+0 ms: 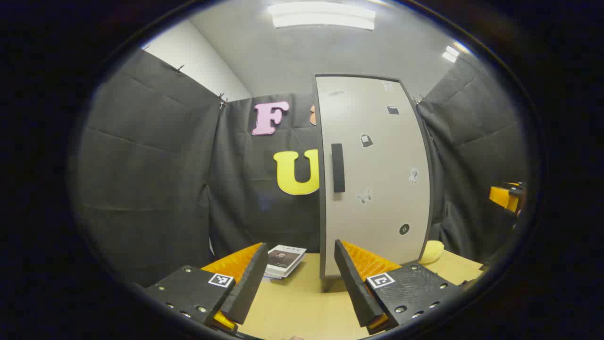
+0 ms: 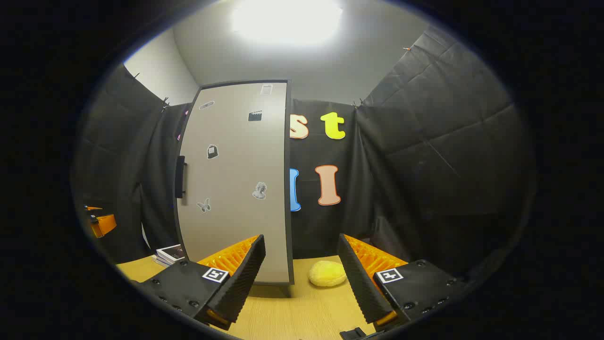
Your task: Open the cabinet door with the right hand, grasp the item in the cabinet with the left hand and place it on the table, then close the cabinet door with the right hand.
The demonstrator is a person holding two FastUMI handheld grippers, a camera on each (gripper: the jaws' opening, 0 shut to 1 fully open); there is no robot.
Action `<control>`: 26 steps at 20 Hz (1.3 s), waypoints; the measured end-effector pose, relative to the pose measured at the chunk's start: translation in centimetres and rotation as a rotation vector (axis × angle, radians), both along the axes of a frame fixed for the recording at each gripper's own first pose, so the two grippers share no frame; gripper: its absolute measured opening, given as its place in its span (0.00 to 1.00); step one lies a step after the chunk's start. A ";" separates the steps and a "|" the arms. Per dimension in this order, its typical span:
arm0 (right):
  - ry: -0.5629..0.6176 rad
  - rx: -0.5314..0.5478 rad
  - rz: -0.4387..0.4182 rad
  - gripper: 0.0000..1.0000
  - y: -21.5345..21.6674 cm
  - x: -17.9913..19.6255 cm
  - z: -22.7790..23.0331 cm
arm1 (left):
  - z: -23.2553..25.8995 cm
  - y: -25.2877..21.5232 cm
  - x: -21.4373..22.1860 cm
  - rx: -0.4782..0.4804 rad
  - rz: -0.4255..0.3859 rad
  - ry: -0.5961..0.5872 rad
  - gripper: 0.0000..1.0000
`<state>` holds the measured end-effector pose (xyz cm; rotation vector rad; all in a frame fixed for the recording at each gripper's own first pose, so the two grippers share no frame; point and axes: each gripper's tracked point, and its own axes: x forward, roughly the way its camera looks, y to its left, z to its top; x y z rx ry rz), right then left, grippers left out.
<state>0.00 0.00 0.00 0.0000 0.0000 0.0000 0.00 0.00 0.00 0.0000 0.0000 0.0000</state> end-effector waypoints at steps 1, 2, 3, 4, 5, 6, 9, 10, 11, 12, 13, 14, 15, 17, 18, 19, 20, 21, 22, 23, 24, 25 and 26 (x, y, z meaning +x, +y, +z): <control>0.003 0.003 0.001 0.98 -0.1 0.0 -0.2 | -0.1 0.1 -0.1 0.001 0.003 0.002 0.84; 0.003 0.004 0.000 0.98 -0.2 -0.2 -0.3 | -0.2 0.0 -0.1 -0.001 0.003 0.003 0.87; 0.002 0.004 -0.003 0.98 -0.2 -0.1 -0.3 | -0.2 -0.2 -0.1 -0.006 -0.002 0.001 0.84; 0.005 0.009 -0.003 0.98 -0.2 0.0 -0.3 | -0.2 -0.4 -0.1 -0.010 -0.009 -0.002 0.87; 0.009 0.017 -0.001 0.98 -0.1 0.2 -0.5 | -0.1 -0.7 -0.2 -0.008 -0.015 -0.004 0.87; 0.014 0.024 -0.002 0.98 -0.2 0.2 -0.7 | -0.1 -0.8 -0.1 -0.001 -0.016 -0.005 0.87; 0.026 0.026 -0.006 0.97 -0.6 0.5 -1.0 | 0.2 -1.5 -0.3 0.016 -0.025 -0.019 0.87; 0.027 0.028 -0.005 0.98 -0.7 0.4 -1.2 | 0.3 -1.8 -0.3 0.016 -0.028 -0.023 0.87; 0.028 0.030 -0.004 0.98 -0.8 0.4 -1.2 | 0.5 -2.1 -0.4 0.016 -0.029 -0.027 0.87; 0.029 0.032 -0.003 0.98 -1.0 0.6 -1.2 | 0.4 -2.2 -0.4 0.017 -0.026 -0.029 0.87; 0.029 0.034 0.000 0.98 -1.0 0.8 -1.1 | 0.5 -2.3 -0.4 0.019 -0.023 -0.029 0.84; 0.029 0.035 0.005 0.98 -1.2 0.9 -1.1 | 0.4 -2.5 -0.4 0.021 -0.019 -0.029 0.87; 0.026 0.033 0.008 0.98 -1.3 1.1 -1.0 | 0.4 -2.7 -0.4 0.024 -0.013 -0.029 0.87; 0.021 0.031 0.026 0.98 -1.3 1.6 -0.7 | 0.2 -3.0 -0.6 0.026 0.004 -0.025 0.84; 0.021 0.034 0.042 0.97 -1.0 2.0 -0.5 | -0.1 -3.1 -0.8 0.026 0.013 -0.020 0.84; 0.023 0.040 0.062 0.93 -0.6 2.5 -0.2 | -0.4 -3.3 -0.9 0.027 0.024 -0.016 0.87; 0.026 0.046 0.083 0.96 -0.2 3.0 0.0 | -0.7 -3.3 -1.1 0.033 0.036 -0.011 0.84; 0.028 0.051 0.104 0.94 0.3 3.5 0.3 | -0.8 -3.3 -1.2 0.042 0.051 -0.010 0.87; 0.028 0.053 0.123 0.94 0.8 3.8 0.5 | -1.0 -3.1 -1.3 0.050 0.067 -0.007 0.87; 0.025 0.055 0.144 0.96 1.5 4.3 1.0 | -1.1 -2.8 -1.5 0.052 0.081 -0.005 0.87; 0.022 0.055 0.163 0.96 2.3 4.9 1.6 | -1.2 -2.6 -1.8 0.047 0.093 -0.001 0.84; 0.021 0.052 0.179 0.93 3.1 5.4 2.2 | -1.4 -2.3 -1.8 0.037 0.101 0.003 0.87; 0.015 0.050 0.194 0.96 3.9 5.8 2.8 | -1.6 -2.1 -1.8 0.030 0.104 0.010 0.84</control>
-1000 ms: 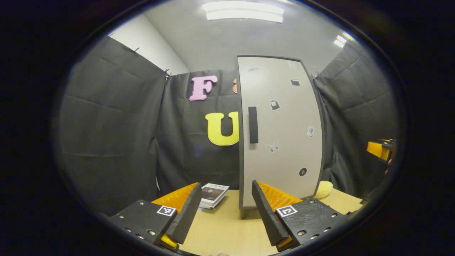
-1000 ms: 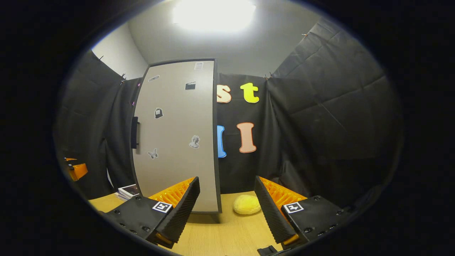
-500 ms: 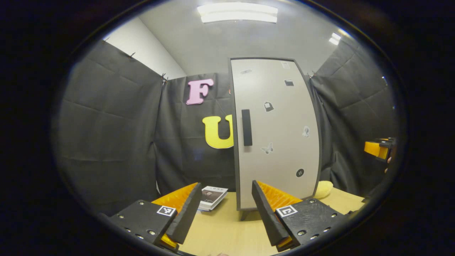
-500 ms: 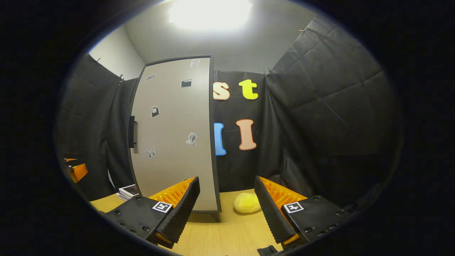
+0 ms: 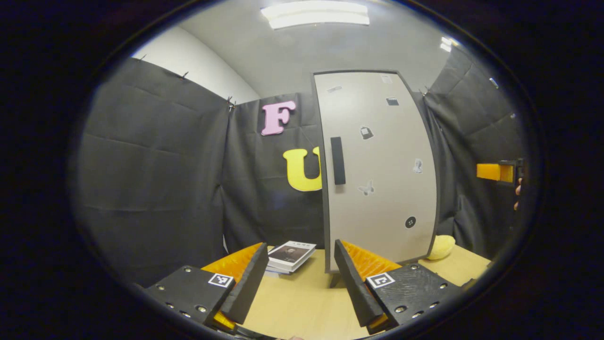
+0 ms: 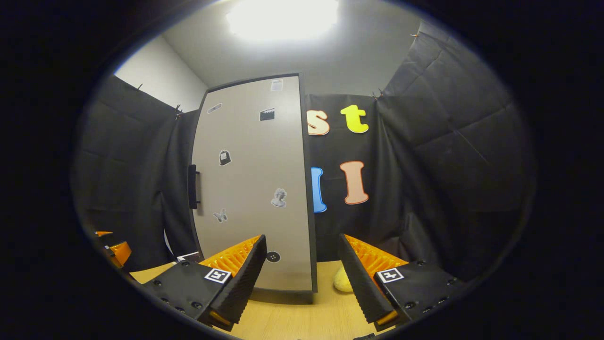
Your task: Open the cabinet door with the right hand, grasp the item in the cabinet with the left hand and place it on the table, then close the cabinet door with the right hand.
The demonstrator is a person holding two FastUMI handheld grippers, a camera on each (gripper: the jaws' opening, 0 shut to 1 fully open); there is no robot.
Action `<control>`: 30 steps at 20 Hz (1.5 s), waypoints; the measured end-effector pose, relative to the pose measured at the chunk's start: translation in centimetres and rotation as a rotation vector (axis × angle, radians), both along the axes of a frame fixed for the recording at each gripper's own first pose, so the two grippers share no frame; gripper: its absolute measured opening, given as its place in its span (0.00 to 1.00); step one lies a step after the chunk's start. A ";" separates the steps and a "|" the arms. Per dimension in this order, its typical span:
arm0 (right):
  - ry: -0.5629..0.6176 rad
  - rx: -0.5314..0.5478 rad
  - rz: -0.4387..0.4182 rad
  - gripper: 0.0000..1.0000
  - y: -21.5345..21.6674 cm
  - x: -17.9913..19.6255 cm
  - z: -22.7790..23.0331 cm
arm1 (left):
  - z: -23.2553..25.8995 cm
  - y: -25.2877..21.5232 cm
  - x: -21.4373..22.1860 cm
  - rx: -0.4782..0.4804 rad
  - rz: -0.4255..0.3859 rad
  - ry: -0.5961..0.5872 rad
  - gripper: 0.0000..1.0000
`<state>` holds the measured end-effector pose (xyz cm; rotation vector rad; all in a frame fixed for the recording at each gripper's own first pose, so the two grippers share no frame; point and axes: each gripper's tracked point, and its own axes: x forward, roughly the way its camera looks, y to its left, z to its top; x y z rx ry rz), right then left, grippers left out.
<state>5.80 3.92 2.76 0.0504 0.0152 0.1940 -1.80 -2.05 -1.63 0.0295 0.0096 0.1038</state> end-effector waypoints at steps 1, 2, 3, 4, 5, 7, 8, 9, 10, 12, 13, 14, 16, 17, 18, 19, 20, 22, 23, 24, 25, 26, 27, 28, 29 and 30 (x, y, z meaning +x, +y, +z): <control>-0.011 0.001 0.016 0.96 1.0 0.4 0.8 | -0.2 0.6 0.0 -0.002 0.005 0.002 0.84; -0.022 0.002 0.029 0.96 2.0 0.8 1.5 | -0.3 1.3 0.2 0.000 0.012 0.003 0.87; -0.028 0.002 0.043 0.96 3.1 1.3 2.2 | -0.4 1.9 0.5 -0.001 0.015 0.005 0.84; -0.026 0.001 0.050 0.96 4.2 1.9 2.7 | -0.6 2.6 0.7 -0.001 0.016 0.008 0.84; -0.020 0.003 0.056 0.96 5.4 2.5 3.3 | -0.7 3.4 1.1 -0.001 0.018 0.008 0.87; -0.019 0.010 0.082 0.96 8.1 3.5 4.4 | -0.5 5.3 1.7 0.001 0.030 0.001 0.84; -0.029 0.007 0.091 0.96 9.3 4.0 5.0 | -0.7 6.3 2.1 0.001 0.035 0.002 0.87; -0.039 -0.002 0.093 0.93 10.5 4.5 5.6 | -0.7 7.2 2.4 0.001 0.038 0.002 0.87; -0.049 -0.011 0.094 0.96 11.6 4.9 5.9 | -0.8 8.2 2.8 0.001 0.042 0.001 0.84; -0.055 -0.018 0.104 0.96 14.2 5.9 6.6 | -1.1 10.4 3.5 0.007 0.053 0.006 0.84; -0.055 -0.016 0.111 0.96 15.4 6.5 6.9 | -1.3 11.4 3.8 0.011 0.057 0.009 0.87; -0.054 -0.015 0.117 0.96 16.5 7.0 7.1 | -1.5 12.5 4.1 0.015 0.064 0.012 0.84; -0.052 -0.015 0.119 0.96 18.5 8.1 7.4 | -1.8 14.4 4.5 0.024 0.075 0.012 0.87; -0.049 -0.014 0.119 0.96 19.4 8.5 7.4 | -2.0 15.3 4.7 0.030 0.081 0.012 0.84; -0.044 -0.011 0.121 0.96 20.2 8.9 7.5 | -2.1 16.2 4.8 0.036 0.089 0.013 0.87; -0.039 -0.008 0.123 0.96 21.1 9.4 7.3 | -2.3 17.1 4.9 0.042 0.094 0.013 0.87; -0.035 -0.006 0.123 0.96 21.9 9.8 7.3 | -2.4 17.8 5.0 0.048 0.097 0.014 0.87; -0.028 -0.004 0.120 0.96 23.3 10.3 7.3 | -2.8 19.3 5.3 0.060 0.103 0.018 0.84; -0.025 -0.002 0.121 0.96 24.0 10.6 7.3 | -2.9 20.1 5.5 0.066 0.108 0.017 0.87; -0.021 -0.001 0.122 0.96 24.7 11.0 7.2 | -3.0 20.7 5.7 0.069 0.111 0.017 0.87; -0.018 -0.003 0.125 0.96 25.4 11.3 7.0 | -3.2 21.3 5.9 0.070 0.113 0.019 0.87; -0.012 -0.008 0.127 0.96 26.1 11.7 6.8 | -3.5 21.7 6.1 0.070 0.115 0.021 0.84; -0.005 -0.014 0.130 0.96 26.8 12.1 6.6 | -3.7 22.3 6.4 0.067 0.116 0.024 0.84; 0.001 -0.021 0.133 0.96 27.5 12.4 6.4 | -4.0 22.7 6.6 0.064 0.116 0.026 0.84; 0.006 -0.028 0.136 0.93 28.0 12.6 6.1 | -4.2 23.1 6.9 0.061 0.117 0.029 0.84; 0.013 -0.036 0.136 0.96 28.7 12.9 5.8 | -4.7 23.4 7.1 0.059 0.117 0.034 0.87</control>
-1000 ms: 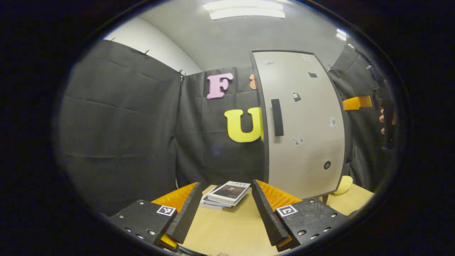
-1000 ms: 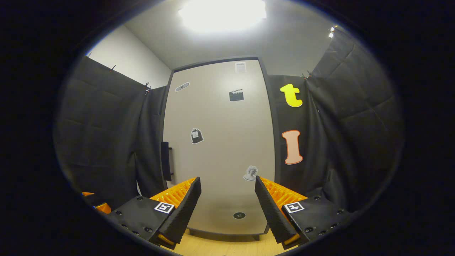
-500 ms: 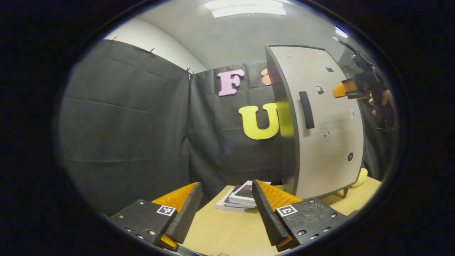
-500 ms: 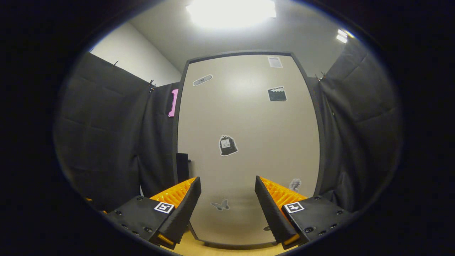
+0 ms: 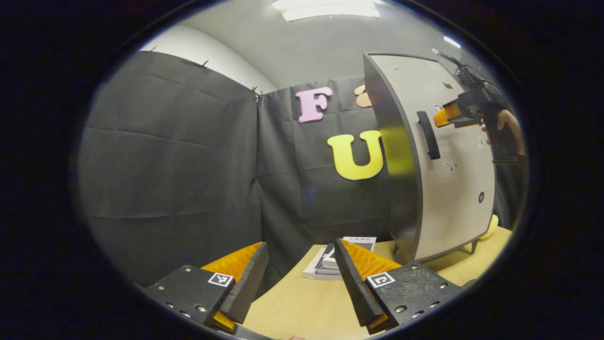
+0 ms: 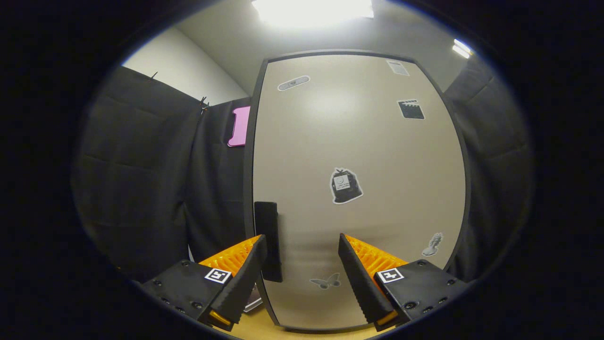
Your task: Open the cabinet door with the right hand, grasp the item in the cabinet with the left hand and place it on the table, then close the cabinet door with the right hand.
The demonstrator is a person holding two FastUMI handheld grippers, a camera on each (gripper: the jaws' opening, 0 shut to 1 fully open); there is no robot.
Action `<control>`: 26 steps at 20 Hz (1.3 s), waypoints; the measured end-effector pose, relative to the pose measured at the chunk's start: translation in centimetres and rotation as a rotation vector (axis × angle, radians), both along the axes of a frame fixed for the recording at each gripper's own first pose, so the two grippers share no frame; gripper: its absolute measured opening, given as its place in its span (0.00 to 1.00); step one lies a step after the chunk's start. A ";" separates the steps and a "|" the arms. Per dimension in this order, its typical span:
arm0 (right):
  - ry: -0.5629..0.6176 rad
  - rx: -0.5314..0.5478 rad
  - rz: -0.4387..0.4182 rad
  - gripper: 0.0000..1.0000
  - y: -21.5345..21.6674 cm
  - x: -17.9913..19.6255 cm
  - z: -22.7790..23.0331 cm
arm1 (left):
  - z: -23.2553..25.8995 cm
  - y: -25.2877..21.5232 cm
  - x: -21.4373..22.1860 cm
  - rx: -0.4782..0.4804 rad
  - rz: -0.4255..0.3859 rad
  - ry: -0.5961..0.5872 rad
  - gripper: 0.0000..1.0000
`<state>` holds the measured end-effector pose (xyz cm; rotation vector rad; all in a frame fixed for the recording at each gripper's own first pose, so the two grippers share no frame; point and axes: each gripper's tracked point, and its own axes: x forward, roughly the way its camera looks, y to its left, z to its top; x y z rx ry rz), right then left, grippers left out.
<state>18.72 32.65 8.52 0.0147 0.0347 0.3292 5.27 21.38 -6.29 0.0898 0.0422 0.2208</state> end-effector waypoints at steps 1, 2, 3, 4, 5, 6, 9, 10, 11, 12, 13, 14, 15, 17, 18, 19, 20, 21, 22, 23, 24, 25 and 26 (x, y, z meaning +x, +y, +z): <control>0.006 -0.007 0.002 0.96 0.6 0.3 -0.3 | -0.2 0.4 0.2 -0.002 0.000 0.003 0.87; 0.011 -0.013 0.003 0.96 1.1 0.5 -0.6 | -0.4 0.7 0.3 -0.004 0.002 0.005 0.84; 0.017 -0.019 0.004 0.93 1.6 0.7 -0.9 | -0.5 0.9 0.4 -0.005 0.004 0.010 0.87; 0.024 -0.025 0.002 0.96 2.0 1.0 -1.2 | -1.0 1.1 0.6 -0.007 0.008 0.014 0.87; 0.032 -0.030 0.002 0.96 2.4 1.3 -1.5 | -1.2 1.6 0.7 -0.010 0.014 0.016 0.87; 0.041 -0.032 0.001 0.95 2.9 1.5 -1.9 | -1.6 2.2 0.7 -0.016 0.020 0.019 0.87; 0.070 -0.037 0.003 0.75 4.1 2.3 -2.6 | -2.0 3.6 0.4 -0.027 0.036 0.026 0.84; 0.086 -0.038 0.007 0.69 4.6 2.5 -3.0 | -2.2 3.9 0.2 -0.027 0.044 0.027 0.87; 0.107 -0.038 0.011 0.62 5.0 2.7 -3.4 | -2.4 4.2 0.2 -0.028 0.052 0.029 0.87; 0.127 -0.038 0.013 0.62 5.4 2.9 -3.8 | -2.5 4.5 0.1 -0.032 0.058 0.029 0.87; 0.134 -0.039 -0.011 0.55 4.9 2.0 -3.6 | -2.5 4.7 0.1 -0.038 0.061 0.029 0.84; 0.141 -0.038 -0.018 0.48 5.3 2.8 -3.9 | -2.4 4.8 0.0 -0.044 0.063 0.026 0.87; 0.151 -0.045 -0.034 0.42 5.1 3.1 -4.3 | -2.3 5.1 -0.1 -0.048 0.065 0.023 0.84; 0.156 -0.050 -0.032 0.32 4.9 2.9 -4.1 | -2.4 5.4 -0.4 -0.051 0.072 0.022 0.87; 0.150 -0.050 -0.039 0.29 5.1 3.1 -4.0 | -2.5 5.4 -0.4 -0.052 0.075 0.023 0.87; 0.163 -0.058 -0.043 0.20 5.0 2.8 -4.3 | -2.4 5.4 -0.5 -0.054 0.075 0.023 0.87; 0.157 -0.049 -0.047 0.14 5.0 2.9 -3.9 | -2.3 5.3 -0.6 -0.056 0.073 0.022 0.87; 0.166 -0.054 -0.042 0.14 4.9 2.8 -4.0 | -2.0 5.2 -0.7 -0.055 0.073 0.019 0.87; 0.167 -0.055 -0.036 0.14 5.0 2.8 -4.1 | -1.8 5.1 -0.7 -0.054 0.072 0.014 0.87; 0.168 -0.049 -0.028 0.15 4.9 2.6 -4.0 | -1.5 4.9 -0.7 -0.053 0.072 0.009 0.87; 0.177 -0.049 -0.014 0.15 4.9 2.4 -4.1 | -1.5 4.6 -0.6 -0.052 0.071 0.007 0.87; 0.175 -0.046 0.000 0.14 4.9 2.2 -3.9 | -1.3 4.3 -0.6 -0.051 0.068 0.005 0.84; 0.179 -0.047 0.017 0.14 4.8 1.9 -3.9 | -1.0 3.8 -0.5 -0.050 0.064 0.001 0.87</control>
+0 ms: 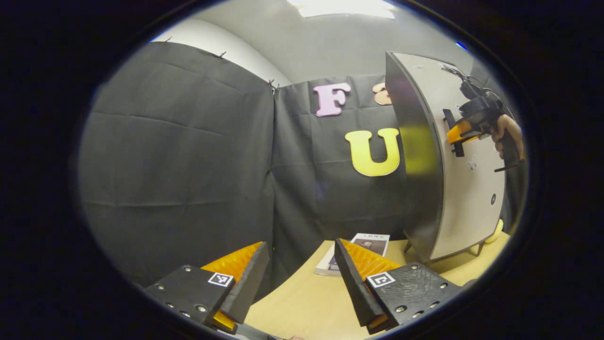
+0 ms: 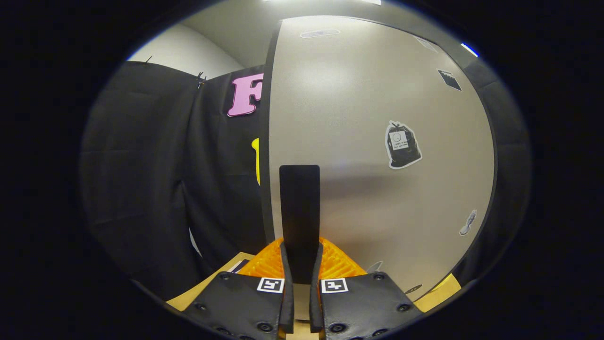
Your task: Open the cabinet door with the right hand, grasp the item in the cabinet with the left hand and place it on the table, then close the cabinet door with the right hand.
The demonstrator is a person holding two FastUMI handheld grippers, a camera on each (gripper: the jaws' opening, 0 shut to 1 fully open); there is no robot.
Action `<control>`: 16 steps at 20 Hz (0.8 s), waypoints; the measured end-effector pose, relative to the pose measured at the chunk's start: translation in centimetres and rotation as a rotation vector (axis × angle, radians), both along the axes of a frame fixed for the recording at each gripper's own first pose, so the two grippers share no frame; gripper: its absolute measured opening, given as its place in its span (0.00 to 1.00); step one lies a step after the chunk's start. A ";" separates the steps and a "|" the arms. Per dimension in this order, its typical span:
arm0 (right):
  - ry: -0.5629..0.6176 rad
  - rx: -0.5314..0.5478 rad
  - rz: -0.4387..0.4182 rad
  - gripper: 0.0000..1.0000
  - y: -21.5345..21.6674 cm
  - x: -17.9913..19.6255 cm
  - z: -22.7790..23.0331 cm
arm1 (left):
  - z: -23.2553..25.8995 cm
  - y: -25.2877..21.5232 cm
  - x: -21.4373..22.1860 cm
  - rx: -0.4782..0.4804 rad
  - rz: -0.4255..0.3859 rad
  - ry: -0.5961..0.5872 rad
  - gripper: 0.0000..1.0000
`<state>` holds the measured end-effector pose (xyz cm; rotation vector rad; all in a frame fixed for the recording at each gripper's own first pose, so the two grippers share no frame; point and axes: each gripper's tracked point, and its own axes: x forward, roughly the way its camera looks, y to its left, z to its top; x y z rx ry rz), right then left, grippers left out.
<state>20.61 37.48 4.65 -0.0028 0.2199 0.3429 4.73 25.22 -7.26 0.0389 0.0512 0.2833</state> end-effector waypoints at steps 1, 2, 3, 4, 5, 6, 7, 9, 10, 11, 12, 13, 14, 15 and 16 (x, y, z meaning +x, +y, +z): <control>0.002 0.003 0.016 0.14 0.0 -0.3 0.2 | 0.3 -0.5 0.1 0.003 -0.004 -0.004 0.87; 0.002 0.006 0.034 0.14 0.0 -0.4 0.2 | 0.5 -1.2 -0.2 0.006 -0.008 -0.004 0.87; 0.005 0.008 0.052 0.14 0.0 -0.5 0.1 | 0.9 -1.9 -0.3 0.007 -0.014 -0.004 0.87; 0.004 0.011 0.071 0.14 -0.2 -0.7 0.2 | 1.1 -2.8 -0.3 0.006 -0.024 -0.006 0.87; 0.008 0.014 0.090 0.14 -0.3 -0.8 0.1 | 1.4 -3.6 -0.2 0.004 -0.037 -0.007 0.84; 0.010 0.018 0.109 0.14 -0.5 -0.8 0.1 | 1.6 -4.5 -0.2 0.005 -0.047 -0.008 0.84; 0.016 0.024 0.125 0.14 -0.6 -0.9 0.0 | 1.7 -5.4 0.0 0.008 -0.058 -0.009 0.84; 0.018 0.035 0.157 0.14 -0.8 -1.1 0.0 | 2.4 -7.1 0.2 0.017 -0.081 -0.015 0.84; 0.021 0.037 0.173 0.14 -0.9 -1.4 0.0 | 2.6 -8.0 0.2 0.021 -0.092 -0.017 0.84; 0.025 0.039 0.191 0.14 -1.0 -1.5 0.0 | 2.9 -8.8 0.2 0.024 -0.102 -0.019 0.84; 0.029 0.044 0.208 0.14 -1.1 -1.8 0.0 | 3.0 -9.6 0.2 0.026 -0.111 -0.019 0.84; 0.037 0.050 0.226 0.14 -1.3 -2.0 0.0 | 3.2 -10.3 0.1 0.028 -0.119 -0.018 0.84; 0.042 0.053 0.244 0.14 -1.4 -2.3 -0.1 | 3.2 -11.0 0.1 0.029 -0.125 -0.018 0.84; 0.043 0.052 0.259 0.14 -1.5 -2.4 0.0 | 3.3 -11.6 -0.1 0.028 -0.132 -0.016 0.84; 0.041 0.048 0.274 0.14 -1.5 -2.2 0.1 | 3.4 -12.3 -0.2 0.028 -0.138 -0.015 0.84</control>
